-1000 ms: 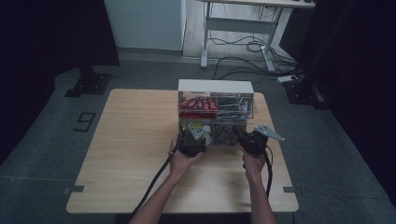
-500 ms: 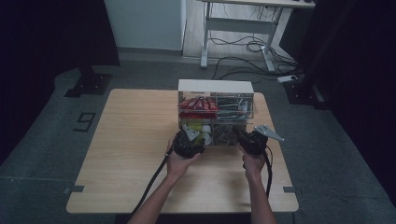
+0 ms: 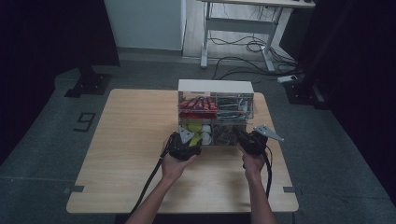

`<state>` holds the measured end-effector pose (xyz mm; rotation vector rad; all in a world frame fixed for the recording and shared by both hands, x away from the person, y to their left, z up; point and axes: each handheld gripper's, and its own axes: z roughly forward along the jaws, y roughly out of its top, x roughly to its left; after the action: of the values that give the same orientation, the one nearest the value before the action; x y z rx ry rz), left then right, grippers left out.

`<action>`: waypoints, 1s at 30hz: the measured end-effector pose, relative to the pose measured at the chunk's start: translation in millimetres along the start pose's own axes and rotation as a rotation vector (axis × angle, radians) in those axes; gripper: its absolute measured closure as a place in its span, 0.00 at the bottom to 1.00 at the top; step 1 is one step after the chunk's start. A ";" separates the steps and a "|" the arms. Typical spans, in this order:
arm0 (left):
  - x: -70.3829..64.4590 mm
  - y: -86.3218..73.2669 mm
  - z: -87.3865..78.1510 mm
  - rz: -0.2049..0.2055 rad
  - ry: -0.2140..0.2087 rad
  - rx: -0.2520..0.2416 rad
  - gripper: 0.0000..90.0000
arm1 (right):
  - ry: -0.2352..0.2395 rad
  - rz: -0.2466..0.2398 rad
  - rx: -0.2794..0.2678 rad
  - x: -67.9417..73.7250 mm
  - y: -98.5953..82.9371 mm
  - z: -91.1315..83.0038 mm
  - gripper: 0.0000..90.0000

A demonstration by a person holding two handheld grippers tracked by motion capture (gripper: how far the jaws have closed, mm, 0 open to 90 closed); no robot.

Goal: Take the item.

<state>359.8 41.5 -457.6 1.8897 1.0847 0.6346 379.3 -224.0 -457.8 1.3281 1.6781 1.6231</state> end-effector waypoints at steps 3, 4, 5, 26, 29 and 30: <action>0.8 -1.5 -6.3 0.002 -0.002 -0.009 0.42 | 0.000 0.000 0.001 0.0 0.0 -0.1 0.99; 1.2 -2.2 -8.1 0.002 -0.001 -0.012 0.42 | 0.000 0.000 0.000 0.0 -0.1 -0.1 1.00; 1.9 -3.1 -9.8 0.001 -0.002 -0.014 0.42 | 0.000 0.000 0.001 0.1 -0.1 -0.1 0.99; 26.8 -21.9 -34.5 -0.046 0.034 -0.015 0.42 | -0.005 -0.003 0.004 -0.2 -1.1 0.6 0.99; 31.1 -25.7 -37.7 -0.054 0.039 -0.011 0.42 | -0.005 -0.003 0.004 -0.4 -1.2 0.7 0.99; 32.6 -26.7 -38.7 -0.056 0.040 -0.010 0.42 | -0.006 -0.003 0.005 -0.6 -1.4 0.8 0.99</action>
<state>335.3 93.1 -460.1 1.8385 1.1544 0.6469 379.8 -223.9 -459.5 1.3306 1.6806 1.6125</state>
